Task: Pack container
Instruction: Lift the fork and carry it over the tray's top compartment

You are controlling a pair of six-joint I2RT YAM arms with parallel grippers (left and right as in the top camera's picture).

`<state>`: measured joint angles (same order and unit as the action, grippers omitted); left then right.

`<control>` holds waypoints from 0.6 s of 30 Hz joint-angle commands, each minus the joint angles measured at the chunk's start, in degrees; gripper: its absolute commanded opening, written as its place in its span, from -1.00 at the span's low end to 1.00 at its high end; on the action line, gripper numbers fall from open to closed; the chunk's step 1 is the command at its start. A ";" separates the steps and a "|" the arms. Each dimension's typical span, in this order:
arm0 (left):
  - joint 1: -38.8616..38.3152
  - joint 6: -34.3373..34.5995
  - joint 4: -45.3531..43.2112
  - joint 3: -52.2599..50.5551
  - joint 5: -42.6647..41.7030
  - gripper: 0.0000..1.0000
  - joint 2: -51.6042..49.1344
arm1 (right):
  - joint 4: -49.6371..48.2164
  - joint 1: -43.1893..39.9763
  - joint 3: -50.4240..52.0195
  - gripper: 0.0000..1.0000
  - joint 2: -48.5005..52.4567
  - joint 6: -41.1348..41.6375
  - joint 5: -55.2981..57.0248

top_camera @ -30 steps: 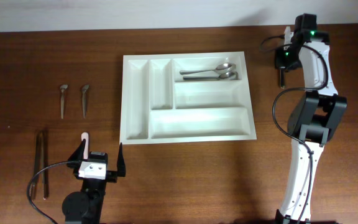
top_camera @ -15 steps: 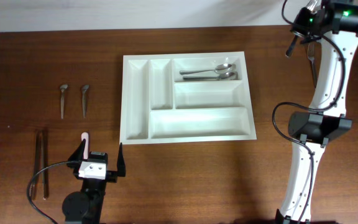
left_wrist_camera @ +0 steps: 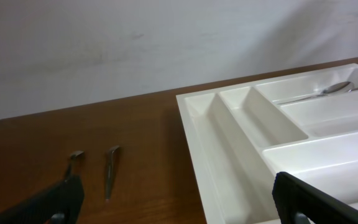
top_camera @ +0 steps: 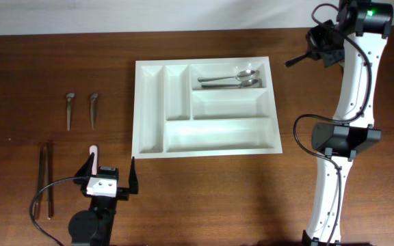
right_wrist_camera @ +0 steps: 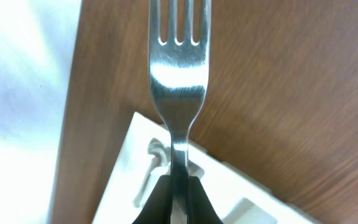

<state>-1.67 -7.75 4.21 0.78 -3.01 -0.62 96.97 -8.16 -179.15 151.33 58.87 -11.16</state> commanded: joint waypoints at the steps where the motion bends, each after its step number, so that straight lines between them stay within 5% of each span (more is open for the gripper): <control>1: 0.35 -0.72 0.13 -0.31 -0.26 0.98 0.28 | 0.37 2.40 -0.85 -0.92 -2.36 11.69 -2.38; 8: 0.35 -0.72 0.13 -0.31 -0.24 0.98 0.28 | 0.35 10.47 -0.55 -0.92 -2.34 27.15 3.26; 18: 0.35 -0.72 0.13 -0.31 -0.26 0.98 0.28 | 0.37 18.21 4.85 -0.93 -2.34 29.27 9.25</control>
<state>-1.67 -7.75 4.23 0.78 -3.03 -0.62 96.99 8.80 -176.61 151.33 85.12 -4.80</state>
